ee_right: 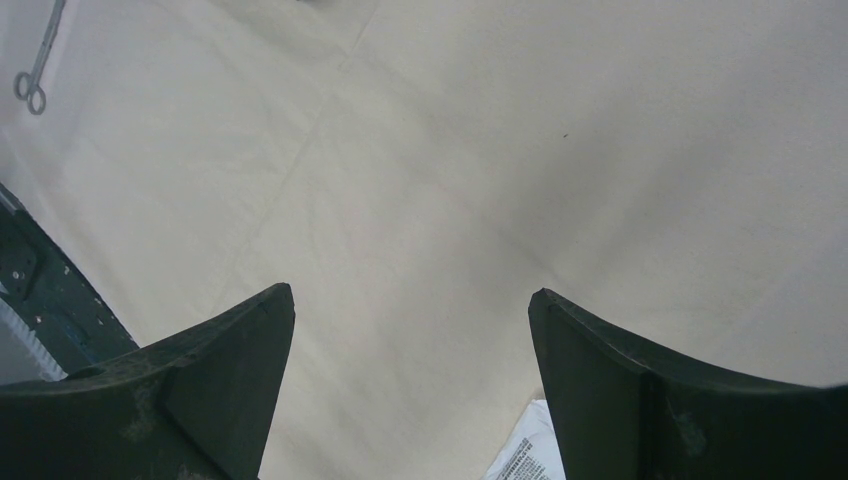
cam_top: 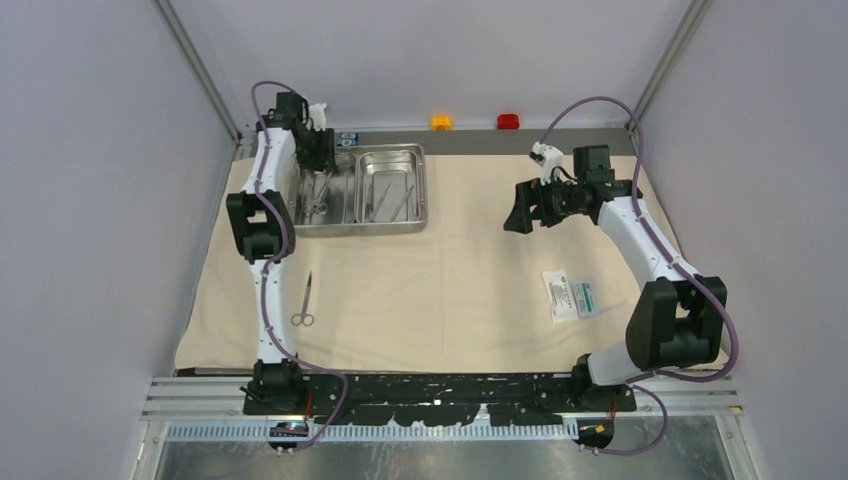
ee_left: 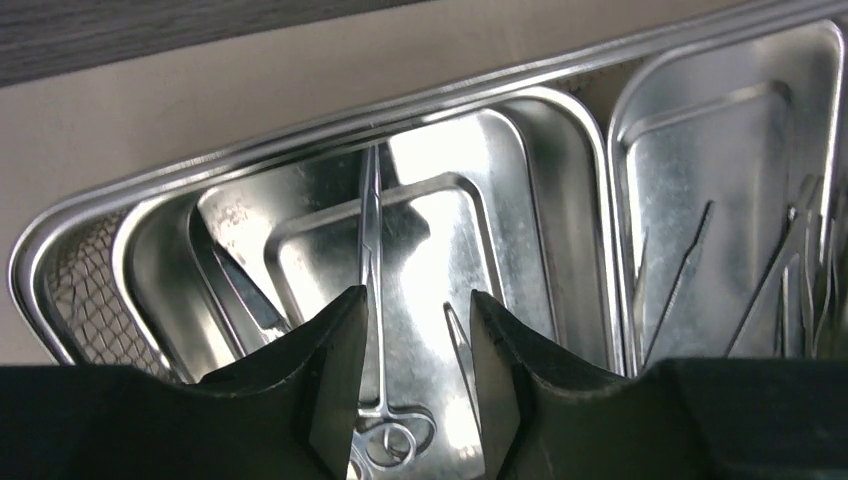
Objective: Open and lay out the surgical kit
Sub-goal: Pick up the medical item from the container.
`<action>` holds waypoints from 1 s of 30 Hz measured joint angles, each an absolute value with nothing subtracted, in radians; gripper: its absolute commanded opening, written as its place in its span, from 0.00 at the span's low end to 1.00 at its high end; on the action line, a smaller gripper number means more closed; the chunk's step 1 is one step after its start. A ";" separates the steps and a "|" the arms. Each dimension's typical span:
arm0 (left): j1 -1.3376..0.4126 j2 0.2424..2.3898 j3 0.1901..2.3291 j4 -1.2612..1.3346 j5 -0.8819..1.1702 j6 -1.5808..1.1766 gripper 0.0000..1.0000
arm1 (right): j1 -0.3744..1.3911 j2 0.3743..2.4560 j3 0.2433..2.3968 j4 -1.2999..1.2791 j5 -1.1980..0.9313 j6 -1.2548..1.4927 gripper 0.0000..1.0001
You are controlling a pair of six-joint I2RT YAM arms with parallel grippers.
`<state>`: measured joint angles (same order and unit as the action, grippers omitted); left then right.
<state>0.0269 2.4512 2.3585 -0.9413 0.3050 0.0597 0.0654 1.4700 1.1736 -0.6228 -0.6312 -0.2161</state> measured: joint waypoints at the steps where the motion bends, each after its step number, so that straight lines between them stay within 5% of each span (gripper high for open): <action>1: 0.028 2.479 2.390 -0.940 0.305 0.060 0.44 | 0.065 1.471 1.175 -0.623 -0.631 -0.216 0.91; 16: 0.025 2.622 2.520 -0.888 0.260 0.060 0.44 | 0.065 1.484 1.176 -0.628 -0.631 -0.231 0.91; 30: 0.012 2.661 2.558 -0.872 0.217 0.099 0.26 | 0.065 1.498 1.186 -0.643 -0.631 -0.234 0.91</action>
